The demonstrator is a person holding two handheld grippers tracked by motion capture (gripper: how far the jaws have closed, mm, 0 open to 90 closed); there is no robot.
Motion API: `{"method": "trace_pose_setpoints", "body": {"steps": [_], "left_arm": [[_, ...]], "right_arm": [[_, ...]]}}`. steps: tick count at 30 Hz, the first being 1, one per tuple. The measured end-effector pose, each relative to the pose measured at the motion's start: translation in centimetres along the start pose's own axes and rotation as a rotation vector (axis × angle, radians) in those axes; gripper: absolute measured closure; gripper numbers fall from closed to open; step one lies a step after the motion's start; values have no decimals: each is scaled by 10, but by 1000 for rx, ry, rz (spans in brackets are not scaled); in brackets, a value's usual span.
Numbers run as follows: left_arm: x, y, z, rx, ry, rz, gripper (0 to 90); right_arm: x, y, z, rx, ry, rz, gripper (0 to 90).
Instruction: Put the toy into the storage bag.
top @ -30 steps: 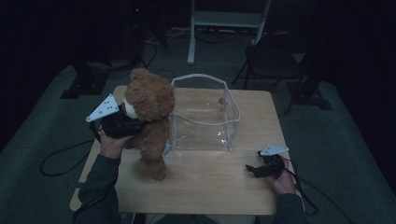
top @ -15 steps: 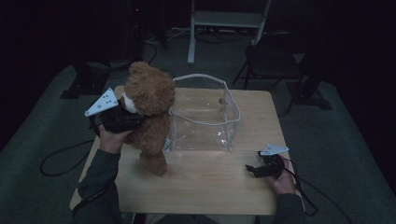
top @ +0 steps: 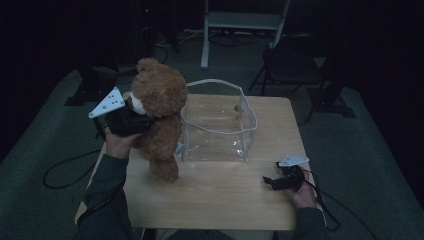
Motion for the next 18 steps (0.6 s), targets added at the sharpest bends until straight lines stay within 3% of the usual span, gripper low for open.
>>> {"method": "trace_pose_setpoints", "body": {"steps": [18], "left_arm": [[2,21,9,-21,22,-14,394]], "right_arm": [[0,0,0,0,0,0,116]]}}
Point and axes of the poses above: each handheld gripper's, and its own axes: x roughly backward along the jaws, y roughly out of its top, z roughly to its left, the point moved 8 cm from there along -x, roughly forward along the jaws, and after that the axes turned 15 degrees about z, right-handed, at the moved point
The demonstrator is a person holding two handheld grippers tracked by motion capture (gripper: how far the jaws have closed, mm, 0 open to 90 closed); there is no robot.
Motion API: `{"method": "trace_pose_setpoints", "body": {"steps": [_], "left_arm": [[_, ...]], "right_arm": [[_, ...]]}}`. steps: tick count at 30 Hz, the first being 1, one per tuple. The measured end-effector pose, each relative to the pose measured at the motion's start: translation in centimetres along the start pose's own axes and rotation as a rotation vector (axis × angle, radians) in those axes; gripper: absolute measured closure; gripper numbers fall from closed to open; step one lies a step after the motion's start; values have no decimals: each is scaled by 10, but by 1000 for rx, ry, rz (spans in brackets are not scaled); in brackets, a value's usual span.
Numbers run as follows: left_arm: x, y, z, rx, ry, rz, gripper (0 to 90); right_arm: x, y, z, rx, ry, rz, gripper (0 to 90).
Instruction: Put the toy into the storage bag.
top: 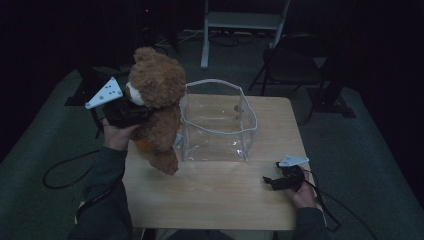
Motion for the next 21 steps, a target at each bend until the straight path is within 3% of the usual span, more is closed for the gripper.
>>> {"method": "trace_pose_setpoints", "body": {"steps": [21], "left_arm": [[-10,20,5,-27,18,8,394]], "right_arm": [[0,0,0,0,0,0,117]]}}
Point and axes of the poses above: each handheld gripper's, and its own axes: x roughly backward along the jaws, y roughly out of its top, z roughly to its left, the point moved 8 cm from there along -x, roughly forward along the jaws, and after that the axes turned 15 degrees about z, right-handed, at the moved point
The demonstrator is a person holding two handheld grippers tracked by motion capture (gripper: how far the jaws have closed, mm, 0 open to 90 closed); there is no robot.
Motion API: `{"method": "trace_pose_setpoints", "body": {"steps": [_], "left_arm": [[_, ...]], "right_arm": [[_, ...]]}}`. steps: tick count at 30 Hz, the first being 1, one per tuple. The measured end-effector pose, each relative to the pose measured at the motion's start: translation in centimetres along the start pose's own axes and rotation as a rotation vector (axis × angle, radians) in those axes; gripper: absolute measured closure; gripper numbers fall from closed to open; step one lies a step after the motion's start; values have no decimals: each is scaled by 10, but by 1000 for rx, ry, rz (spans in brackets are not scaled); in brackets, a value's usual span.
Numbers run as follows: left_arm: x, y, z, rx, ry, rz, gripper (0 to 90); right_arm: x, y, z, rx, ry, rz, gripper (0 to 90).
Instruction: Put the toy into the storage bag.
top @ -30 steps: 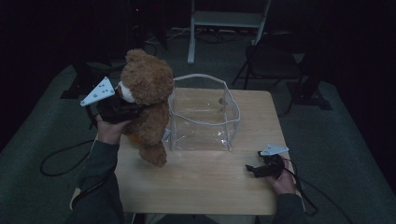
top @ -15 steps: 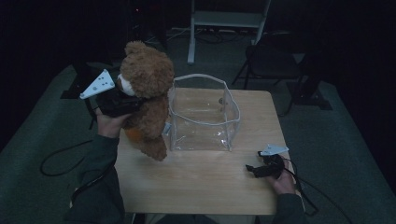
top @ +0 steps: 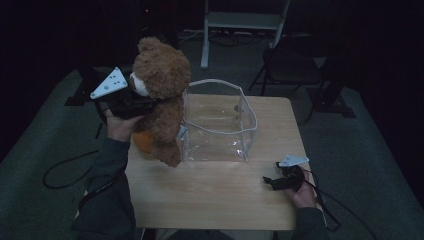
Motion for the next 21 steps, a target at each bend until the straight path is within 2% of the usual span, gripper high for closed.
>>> {"method": "trace_pose_setpoints", "body": {"steps": [9,21], "left_arm": [[-6,6,4,-10,13,20,393],[-12,13,13,0,18,31,393]], "right_arm": [[0,0,0,0,0,0,117],[0,0,0,0,0,0,117]]}}
Point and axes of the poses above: each handheld gripper's, and its own axes: x roughly backward along the jaws, y roughly out of its top, z roughly to its left, the point moved 8 cm from there along -x, roughly forward along the jaws, and after that the axes turned 15 degrees about z, right-handed, at the moved point
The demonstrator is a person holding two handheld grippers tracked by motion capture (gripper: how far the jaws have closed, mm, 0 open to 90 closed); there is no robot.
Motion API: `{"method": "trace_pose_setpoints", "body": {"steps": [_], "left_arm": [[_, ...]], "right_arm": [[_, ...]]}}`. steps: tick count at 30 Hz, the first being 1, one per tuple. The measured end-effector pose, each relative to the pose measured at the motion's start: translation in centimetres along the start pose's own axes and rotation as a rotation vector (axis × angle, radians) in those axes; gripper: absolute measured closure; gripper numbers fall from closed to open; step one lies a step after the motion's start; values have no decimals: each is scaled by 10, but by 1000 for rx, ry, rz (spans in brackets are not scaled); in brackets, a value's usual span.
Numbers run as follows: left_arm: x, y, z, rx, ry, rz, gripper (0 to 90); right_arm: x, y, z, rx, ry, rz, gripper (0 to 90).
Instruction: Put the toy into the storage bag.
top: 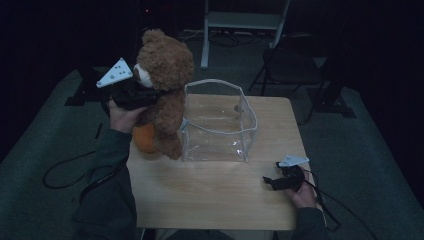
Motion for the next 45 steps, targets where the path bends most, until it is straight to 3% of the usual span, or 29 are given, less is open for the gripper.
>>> {"method": "trace_pose_setpoints", "body": {"steps": [45], "left_arm": [[-9,39,5,-2,36,-43,394]], "right_arm": [[0,0,0,0,0,0,117]]}}
Point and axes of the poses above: each handheld gripper's, and its own axes: x roughly backward along the jaws, y roughly out of its top, z roughly to its left, the point moved 8 cm from there along -x, roughly forward along the jaws, and after that the axes turned 15 degrees about z, right-handed, at the moved point
